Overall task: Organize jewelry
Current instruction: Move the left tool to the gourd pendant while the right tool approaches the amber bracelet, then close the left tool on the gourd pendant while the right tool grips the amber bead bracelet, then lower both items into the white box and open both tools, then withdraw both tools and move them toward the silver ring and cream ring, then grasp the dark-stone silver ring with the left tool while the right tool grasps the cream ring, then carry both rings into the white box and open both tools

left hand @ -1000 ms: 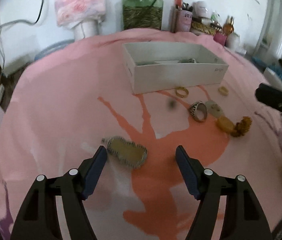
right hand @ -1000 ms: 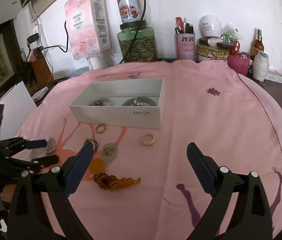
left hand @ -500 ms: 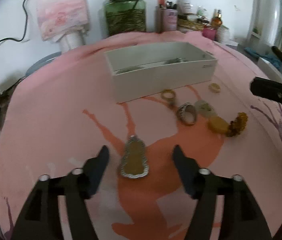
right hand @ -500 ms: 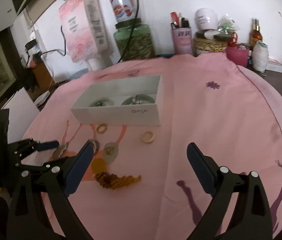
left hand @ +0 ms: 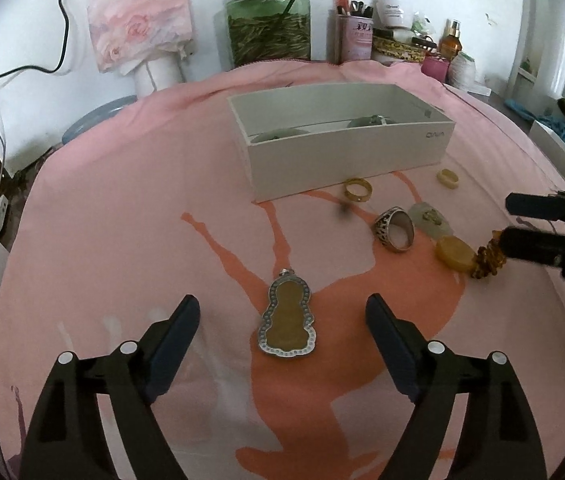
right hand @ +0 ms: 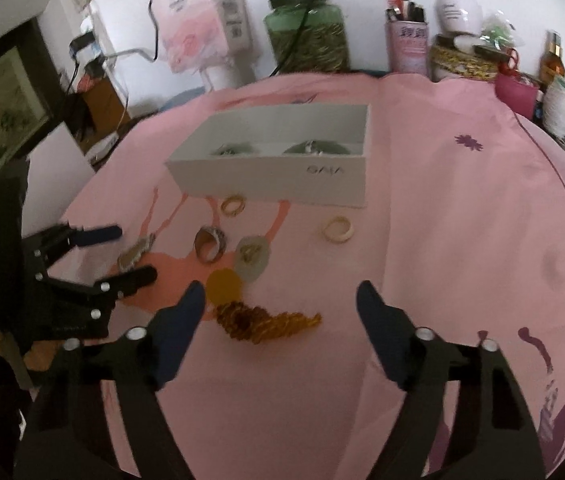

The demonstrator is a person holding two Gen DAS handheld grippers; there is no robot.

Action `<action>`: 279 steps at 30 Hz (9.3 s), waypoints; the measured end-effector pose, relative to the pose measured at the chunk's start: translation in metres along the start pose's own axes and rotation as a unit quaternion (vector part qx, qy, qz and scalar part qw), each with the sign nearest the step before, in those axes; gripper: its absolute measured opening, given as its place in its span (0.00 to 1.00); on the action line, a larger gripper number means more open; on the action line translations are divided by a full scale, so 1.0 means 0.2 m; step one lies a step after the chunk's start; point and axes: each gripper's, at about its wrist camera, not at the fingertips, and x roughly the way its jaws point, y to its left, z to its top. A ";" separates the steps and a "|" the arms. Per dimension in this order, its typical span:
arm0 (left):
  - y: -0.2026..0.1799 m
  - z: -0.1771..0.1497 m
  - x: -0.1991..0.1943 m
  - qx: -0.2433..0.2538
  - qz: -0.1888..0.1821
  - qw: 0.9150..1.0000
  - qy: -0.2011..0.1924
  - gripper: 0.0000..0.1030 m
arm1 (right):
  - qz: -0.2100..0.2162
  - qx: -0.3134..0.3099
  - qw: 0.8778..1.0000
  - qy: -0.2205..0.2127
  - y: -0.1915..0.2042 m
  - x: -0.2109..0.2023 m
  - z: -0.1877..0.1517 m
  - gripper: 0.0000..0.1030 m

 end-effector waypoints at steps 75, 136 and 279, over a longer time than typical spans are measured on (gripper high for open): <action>0.05 0.61 0.11 -0.068 -0.028 0.995 -0.064 0.25 | -0.006 0.053 0.997 -0.052 -0.10 0.19 0.58 0.22; -0.21 0.16 0.01 0.011 0.002 0.999 -0.051 0.81 | -0.086 0.037 0.990 -0.108 -0.09 0.00 0.20 0.73; 0.11 0.57 0.18 -0.099 -0.014 0.993 -0.059 0.29 | -0.033 0.080 0.994 -0.061 -0.21 0.26 0.54 0.36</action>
